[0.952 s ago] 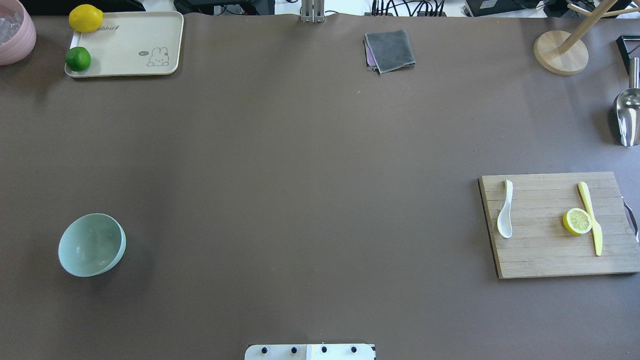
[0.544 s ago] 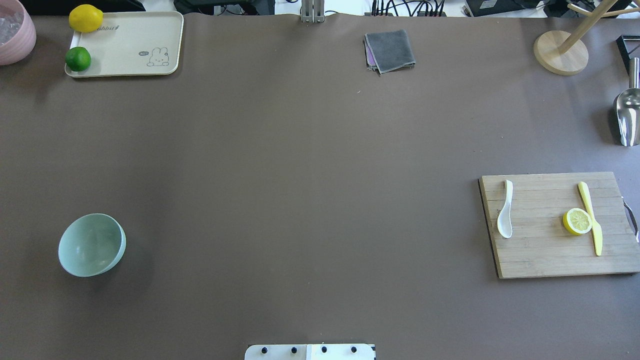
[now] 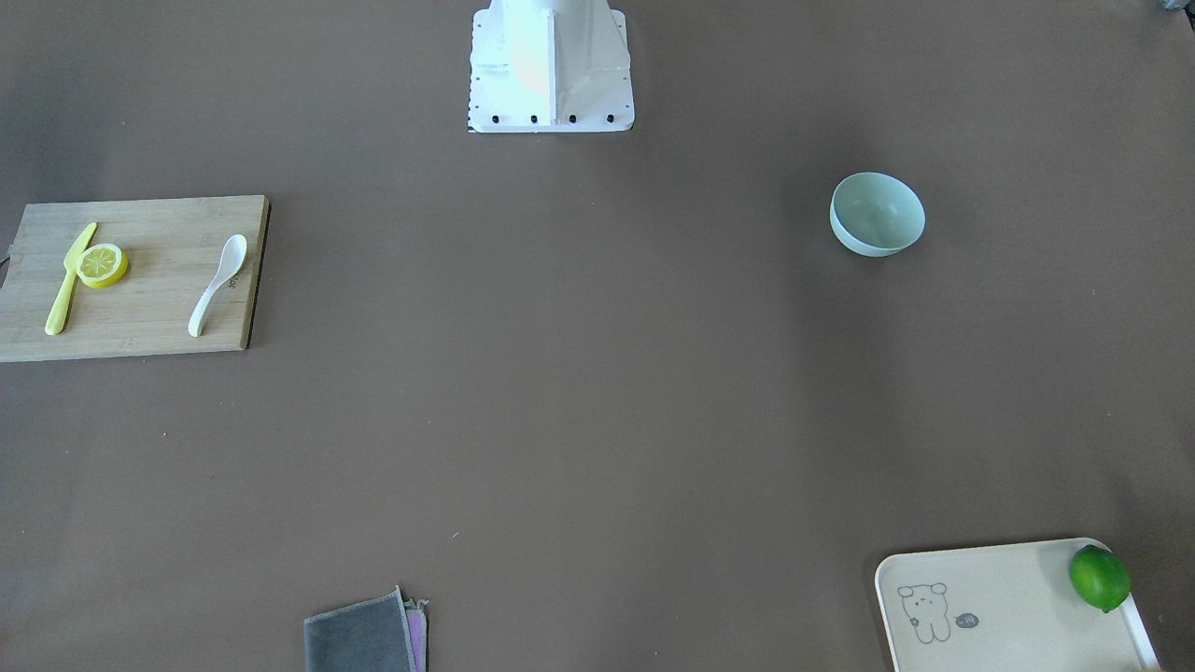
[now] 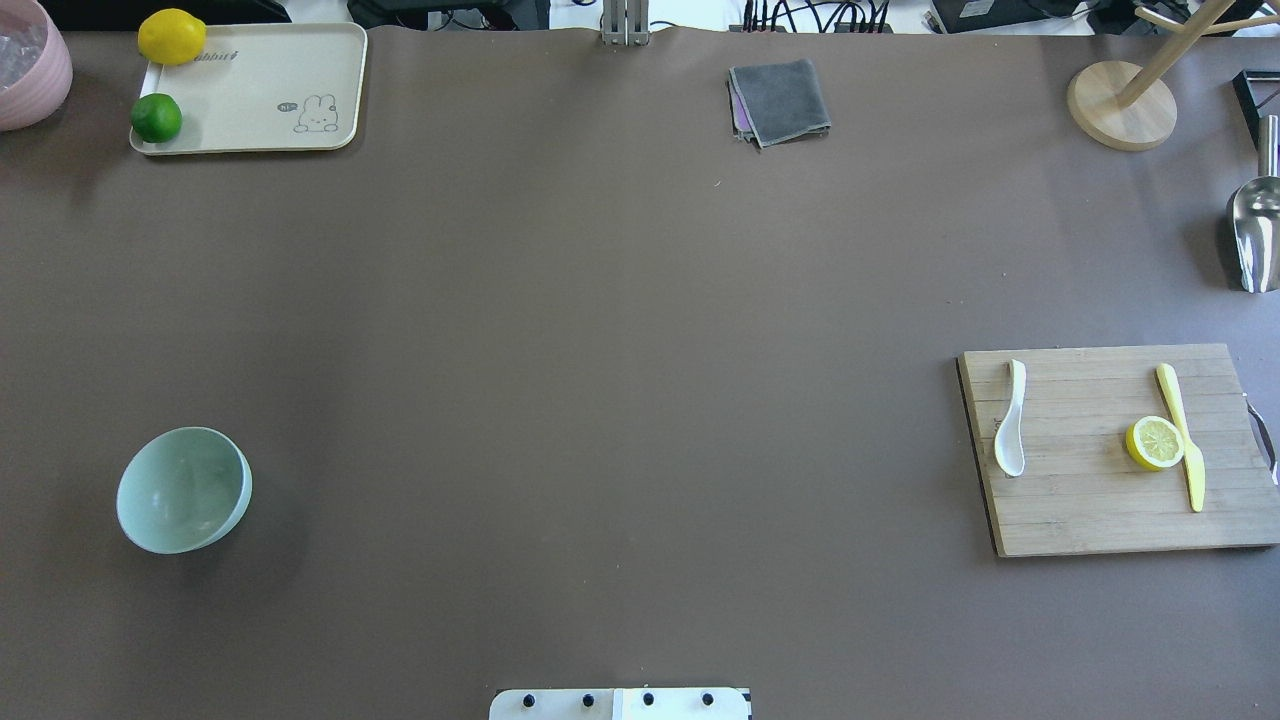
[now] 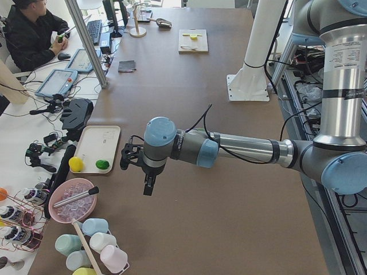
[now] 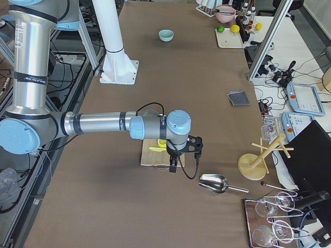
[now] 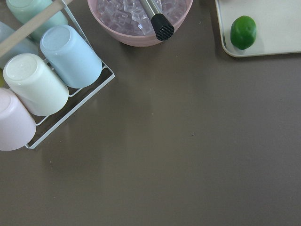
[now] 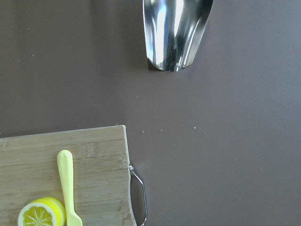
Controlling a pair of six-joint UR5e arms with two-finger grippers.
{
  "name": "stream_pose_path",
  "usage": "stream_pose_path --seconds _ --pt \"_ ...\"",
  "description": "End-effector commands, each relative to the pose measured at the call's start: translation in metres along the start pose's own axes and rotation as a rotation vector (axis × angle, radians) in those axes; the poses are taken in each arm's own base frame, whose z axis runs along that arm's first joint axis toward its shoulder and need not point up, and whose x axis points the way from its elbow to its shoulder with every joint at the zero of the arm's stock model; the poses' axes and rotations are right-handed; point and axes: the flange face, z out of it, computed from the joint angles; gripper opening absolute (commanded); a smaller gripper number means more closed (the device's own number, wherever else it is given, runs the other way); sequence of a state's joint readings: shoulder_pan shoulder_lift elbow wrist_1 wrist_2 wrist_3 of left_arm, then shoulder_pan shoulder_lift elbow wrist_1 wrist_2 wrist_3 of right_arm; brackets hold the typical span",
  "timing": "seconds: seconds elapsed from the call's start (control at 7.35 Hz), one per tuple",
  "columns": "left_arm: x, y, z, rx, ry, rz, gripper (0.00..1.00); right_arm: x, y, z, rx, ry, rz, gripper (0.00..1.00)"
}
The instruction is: Place spoon in bowl
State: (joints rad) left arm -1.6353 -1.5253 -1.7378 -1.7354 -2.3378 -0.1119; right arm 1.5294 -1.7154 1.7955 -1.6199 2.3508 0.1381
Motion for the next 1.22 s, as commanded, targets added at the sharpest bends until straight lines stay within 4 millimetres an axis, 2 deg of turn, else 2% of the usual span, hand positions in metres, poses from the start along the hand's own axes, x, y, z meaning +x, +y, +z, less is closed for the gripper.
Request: stream_pose_path --seconds 0.0,0.41,0.68,0.82,0.95,1.09 --pt "0.010 -0.003 0.006 -0.011 0.007 0.021 0.98 0.000 0.000 0.000 0.001 0.001 -0.001 1.00" --pt "0.020 -0.006 -0.001 0.014 0.011 0.048 0.98 -0.003 -0.002 -0.002 0.007 -0.002 -0.004 1.00" --pt "0.063 -0.011 0.025 0.040 0.052 0.208 0.98 -0.014 -0.010 -0.011 0.034 -0.009 -0.033 1.00" --pt "0.088 -0.007 0.043 0.038 0.083 0.218 0.98 -0.040 -0.037 -0.034 0.077 -0.006 -0.080 1.00" --pt "0.118 -0.006 0.061 0.000 0.132 0.147 0.98 -0.045 -0.038 -0.025 0.056 -0.017 -0.084 1.00" --pt "0.145 -0.006 0.068 -0.021 0.187 0.130 0.98 -0.049 -0.031 -0.024 0.047 -0.074 -0.090 1.00"
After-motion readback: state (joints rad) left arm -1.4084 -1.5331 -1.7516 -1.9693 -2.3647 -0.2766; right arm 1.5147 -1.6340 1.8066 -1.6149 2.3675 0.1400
